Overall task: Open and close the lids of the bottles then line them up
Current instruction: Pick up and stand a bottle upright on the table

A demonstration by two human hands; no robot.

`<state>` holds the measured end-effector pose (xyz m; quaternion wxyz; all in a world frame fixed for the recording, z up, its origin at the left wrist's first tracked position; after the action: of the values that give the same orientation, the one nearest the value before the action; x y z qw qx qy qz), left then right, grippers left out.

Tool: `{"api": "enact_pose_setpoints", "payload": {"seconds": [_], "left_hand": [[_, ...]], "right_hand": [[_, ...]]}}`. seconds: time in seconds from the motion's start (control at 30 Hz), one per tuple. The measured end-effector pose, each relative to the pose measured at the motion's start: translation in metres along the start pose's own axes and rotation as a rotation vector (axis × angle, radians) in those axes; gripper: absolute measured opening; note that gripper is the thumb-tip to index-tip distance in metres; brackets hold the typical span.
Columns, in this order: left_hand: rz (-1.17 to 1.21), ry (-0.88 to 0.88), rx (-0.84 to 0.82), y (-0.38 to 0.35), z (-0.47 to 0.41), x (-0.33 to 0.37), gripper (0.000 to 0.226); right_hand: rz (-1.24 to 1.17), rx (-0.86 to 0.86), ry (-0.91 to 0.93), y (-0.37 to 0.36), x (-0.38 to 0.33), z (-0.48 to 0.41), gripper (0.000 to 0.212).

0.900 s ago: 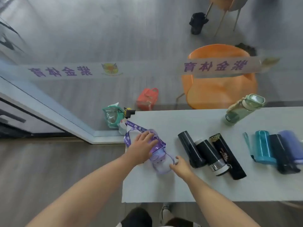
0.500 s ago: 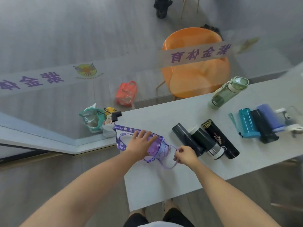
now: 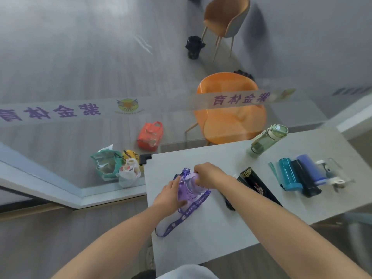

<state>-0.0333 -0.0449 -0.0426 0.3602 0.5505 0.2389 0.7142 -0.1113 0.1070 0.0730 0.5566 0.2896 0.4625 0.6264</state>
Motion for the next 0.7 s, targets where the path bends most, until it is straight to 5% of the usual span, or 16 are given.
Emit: {"api": "enact_pose_setpoints", "payload": {"seconds": [0.47, 0.6, 0.7], "left_hand": [[0.184, 0.147, 0.175, 0.022, 0.029, -0.028, 0.09], [0.156, 0.125, 0.302, 0.03, 0.037, -0.013, 0.095], [0.109, 0.136, 0.356, 0.03, 0.043, -0.001, 0.096]], "right_hand": [[0.059, 0.001, 0.265, -0.014, -0.03, -0.022, 0.035], [0.025, 0.008, 0.31, -0.017, -0.015, -0.023, 0.022], [-0.034, 0.014, 0.338, -0.014, 0.0, -0.025, 0.044]]}}
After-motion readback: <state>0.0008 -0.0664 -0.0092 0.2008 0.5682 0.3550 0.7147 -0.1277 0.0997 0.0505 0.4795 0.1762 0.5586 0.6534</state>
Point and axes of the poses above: each hand's wrist, its own z-axis away from the middle knuckle, its own y-axis out of the back of the hand, x = y × z, the point moved 2 cm from there along -z, towards the middle knuckle, and after that the axes turned 12 degrees about x, right-handed, at the moved point
